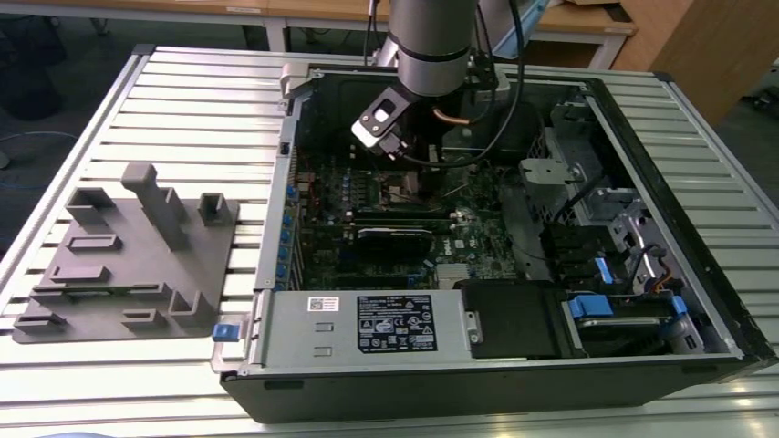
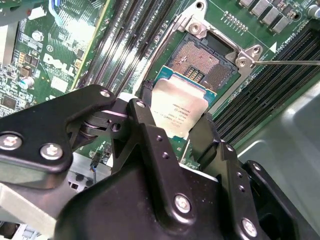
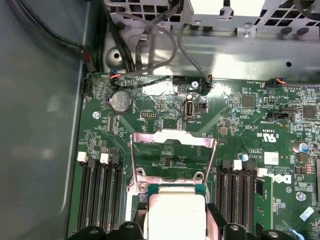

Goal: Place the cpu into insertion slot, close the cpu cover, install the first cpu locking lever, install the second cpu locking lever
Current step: 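Place the cpu into insertion slot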

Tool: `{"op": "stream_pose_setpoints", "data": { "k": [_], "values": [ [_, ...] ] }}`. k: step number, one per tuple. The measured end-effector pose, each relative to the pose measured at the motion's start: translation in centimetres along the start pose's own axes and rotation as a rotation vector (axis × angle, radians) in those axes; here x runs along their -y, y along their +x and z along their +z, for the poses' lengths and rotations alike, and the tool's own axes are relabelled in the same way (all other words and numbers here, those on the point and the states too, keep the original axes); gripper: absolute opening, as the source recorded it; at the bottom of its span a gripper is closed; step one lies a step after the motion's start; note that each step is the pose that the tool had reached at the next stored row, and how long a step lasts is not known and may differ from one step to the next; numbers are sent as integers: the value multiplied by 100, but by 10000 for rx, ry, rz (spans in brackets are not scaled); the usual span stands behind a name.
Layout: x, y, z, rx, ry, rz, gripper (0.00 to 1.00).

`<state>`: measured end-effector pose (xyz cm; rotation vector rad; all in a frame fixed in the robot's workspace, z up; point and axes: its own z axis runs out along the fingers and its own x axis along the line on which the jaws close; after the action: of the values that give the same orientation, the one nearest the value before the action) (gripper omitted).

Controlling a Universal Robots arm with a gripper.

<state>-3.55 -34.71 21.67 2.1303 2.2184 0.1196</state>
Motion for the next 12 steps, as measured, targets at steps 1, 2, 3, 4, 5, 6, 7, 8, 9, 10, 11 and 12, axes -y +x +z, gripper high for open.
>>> {"op": "stream_pose_setpoints", "data": {
  "k": [1, 2, 3, 4, 5, 6, 7, 8, 9, 10, 11, 12],
  "values": [
    [0, 0, 0, 1, 2, 1, 54],
    [-1, 1, 2, -5, 80, 4, 54],
    [-1, 1, 3, -13, 236, 5, 54],
    [-2, 0, 2, -13, 323, 5, 54],
    [-2, 0, 1, -12, 351, 4, 54],
    [-2, 0, 1, -11, 353, 5, 54],
    [-2, 0, 1, -12, 354, 5, 54],
    [-2, 0, 2, -14, 354, 5, 54],
    [-2, 0, 2, -14, 354, 5, 54],
    [4, 0, 3, -30, 354, 8, 54],
    [17, 1, 2, -55, 352, 14, 54],
    [29, 1, 1, -70, 352, 22, 54]
  ]
}}
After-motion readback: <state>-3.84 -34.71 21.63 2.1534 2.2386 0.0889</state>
